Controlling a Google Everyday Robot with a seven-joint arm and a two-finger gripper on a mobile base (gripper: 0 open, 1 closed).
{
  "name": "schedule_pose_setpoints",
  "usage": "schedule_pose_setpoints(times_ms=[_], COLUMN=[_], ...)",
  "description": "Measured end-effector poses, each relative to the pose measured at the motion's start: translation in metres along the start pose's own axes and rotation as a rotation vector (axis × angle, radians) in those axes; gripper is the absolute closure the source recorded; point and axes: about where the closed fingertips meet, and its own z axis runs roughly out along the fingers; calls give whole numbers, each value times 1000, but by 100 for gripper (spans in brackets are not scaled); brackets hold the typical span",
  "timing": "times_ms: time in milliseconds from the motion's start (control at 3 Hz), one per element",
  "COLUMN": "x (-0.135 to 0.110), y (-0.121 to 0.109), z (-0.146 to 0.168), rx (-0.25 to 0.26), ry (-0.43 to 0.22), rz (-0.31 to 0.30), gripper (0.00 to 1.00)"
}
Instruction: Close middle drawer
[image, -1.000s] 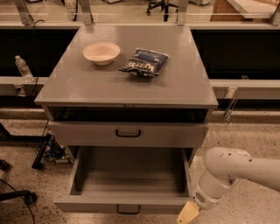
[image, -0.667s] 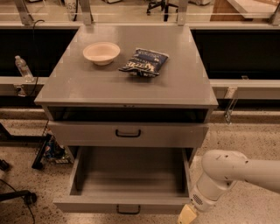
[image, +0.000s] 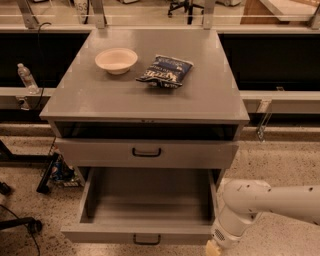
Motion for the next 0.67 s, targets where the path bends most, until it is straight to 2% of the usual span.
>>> schedule_pose_setpoints(times_ms=[333,667], x=[-4,-15], y=[-9,-20], z=[22,33], rx=[28,67], ry=[-22,-67], rz=[10,0], gripper=[100,100])
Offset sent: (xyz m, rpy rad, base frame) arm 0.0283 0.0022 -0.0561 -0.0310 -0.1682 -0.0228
